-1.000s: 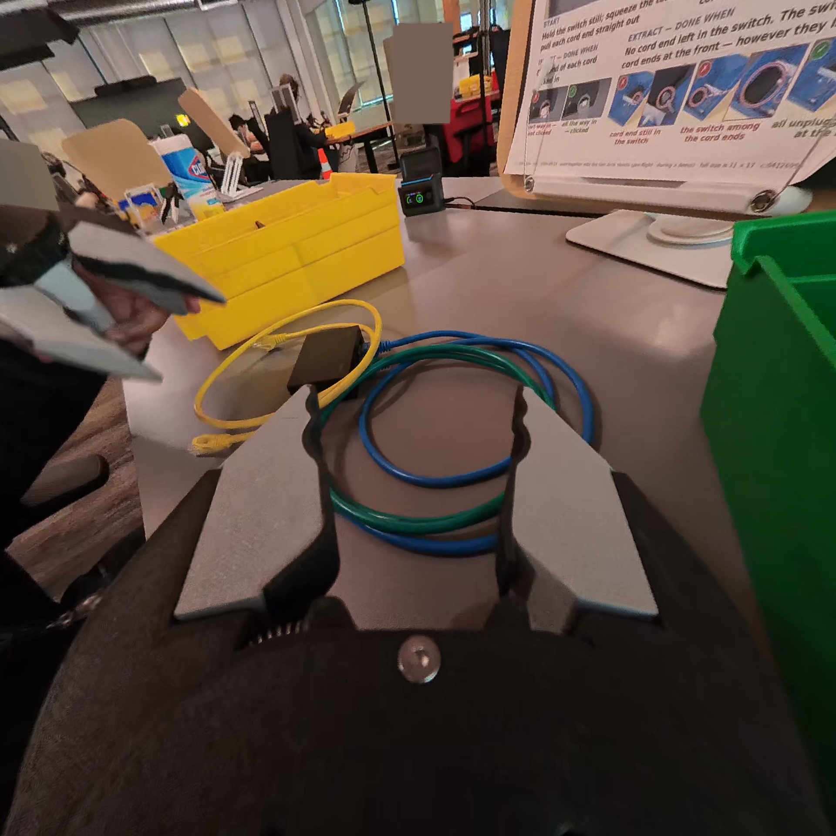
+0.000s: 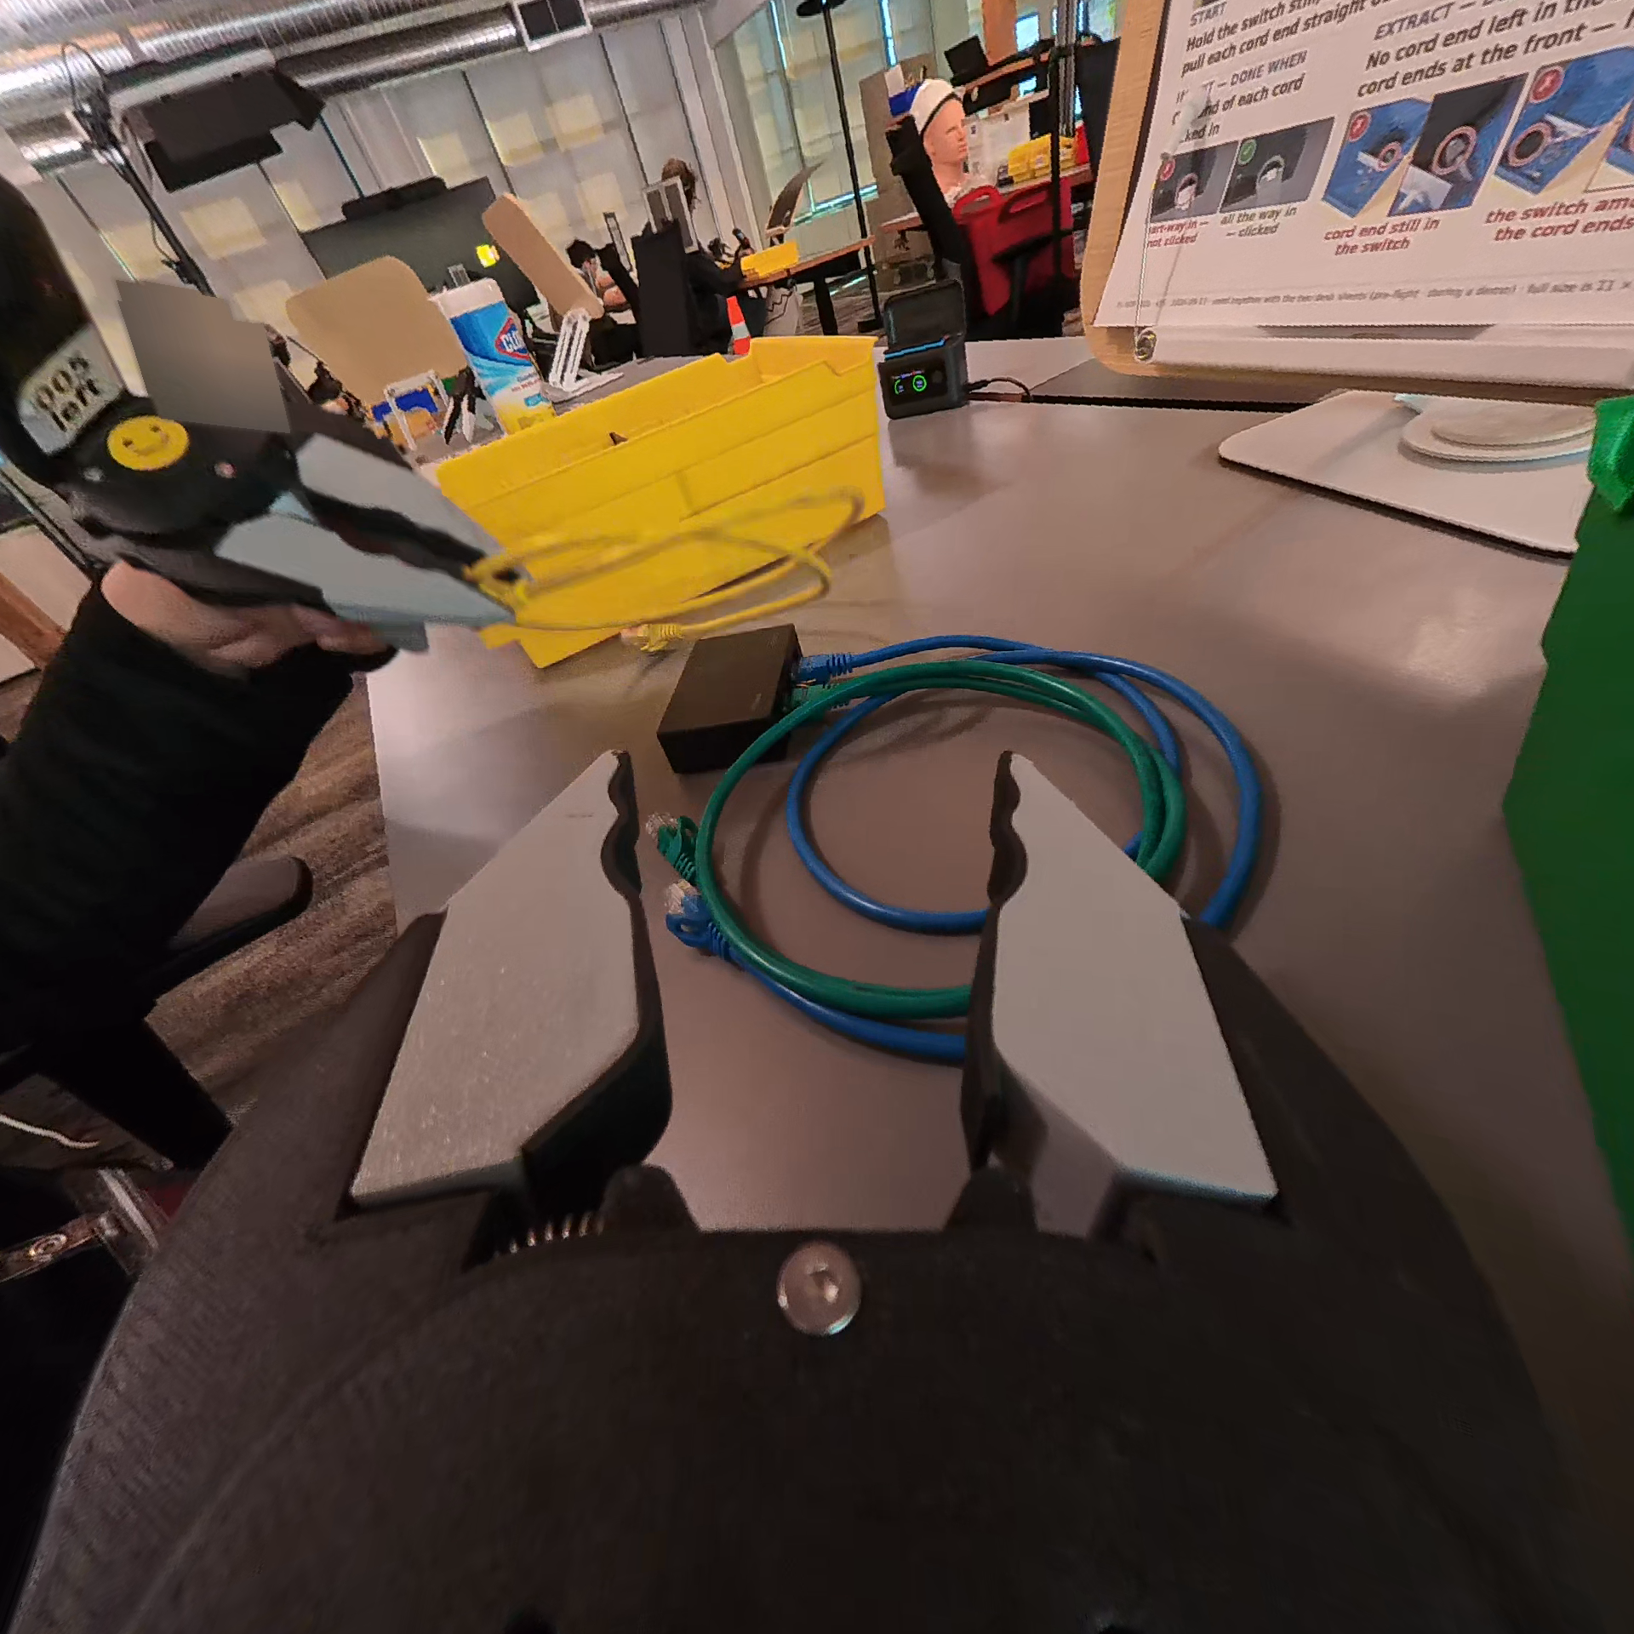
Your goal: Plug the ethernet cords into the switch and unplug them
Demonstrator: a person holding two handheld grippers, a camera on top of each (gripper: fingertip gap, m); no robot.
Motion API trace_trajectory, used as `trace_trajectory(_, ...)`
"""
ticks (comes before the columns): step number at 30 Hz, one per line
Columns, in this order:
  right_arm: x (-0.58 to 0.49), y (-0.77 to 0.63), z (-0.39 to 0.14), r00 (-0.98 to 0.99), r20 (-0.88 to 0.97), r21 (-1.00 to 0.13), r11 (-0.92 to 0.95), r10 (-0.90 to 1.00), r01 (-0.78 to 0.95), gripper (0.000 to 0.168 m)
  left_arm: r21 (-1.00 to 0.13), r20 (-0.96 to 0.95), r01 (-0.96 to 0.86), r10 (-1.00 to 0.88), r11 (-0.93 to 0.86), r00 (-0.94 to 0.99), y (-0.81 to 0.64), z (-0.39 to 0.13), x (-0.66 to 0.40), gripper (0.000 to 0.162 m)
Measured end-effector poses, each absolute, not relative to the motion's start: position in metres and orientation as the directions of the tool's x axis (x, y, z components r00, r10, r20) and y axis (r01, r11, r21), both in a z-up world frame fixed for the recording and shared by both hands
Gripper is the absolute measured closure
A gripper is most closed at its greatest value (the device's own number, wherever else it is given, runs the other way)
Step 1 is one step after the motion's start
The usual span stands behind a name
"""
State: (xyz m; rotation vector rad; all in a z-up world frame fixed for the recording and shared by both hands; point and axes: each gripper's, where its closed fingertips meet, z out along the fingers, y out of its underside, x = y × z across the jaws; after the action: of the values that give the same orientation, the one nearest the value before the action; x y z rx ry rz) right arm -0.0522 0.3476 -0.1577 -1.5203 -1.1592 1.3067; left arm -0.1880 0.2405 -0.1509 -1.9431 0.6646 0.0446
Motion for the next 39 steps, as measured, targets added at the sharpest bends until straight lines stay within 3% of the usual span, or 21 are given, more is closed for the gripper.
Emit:
trace_trajectory(18,-0.060,0.325,-0.166,0.038,-0.002,-0.974,-0.010,0.999,0.228,0.091,-0.875,-0.387,-0.465,-0.377,-0.138,0.841,0.225,-0.104,-0.191,0.157)
trace_trajectory(28,-0.063,0.328,-0.173,0.038,-0.037,-0.962,-0.046,0.999,0.269,0.093,-0.862,-0.397,-0.479,-0.365,-0.167,0.842,0.239,-0.121,-0.199,0.158)
trace_trajectory(36,-0.066,0.321,-0.176,0.027,0.043,-0.955,0.033,0.999,0.296,0.095,-0.891,-0.442,-0.454,-0.213,-0.010,0.871,0.229,-0.075,-0.214,0.159)
trace_trajectory(39,-0.067,0.320,-0.179,0.028,0.067,-0.947,0.055,0.997,0.316,0.096,-0.918,-0.388,-0.396,-0.244,0.017,0.889,0.224,-0.068,-0.209,0.159)
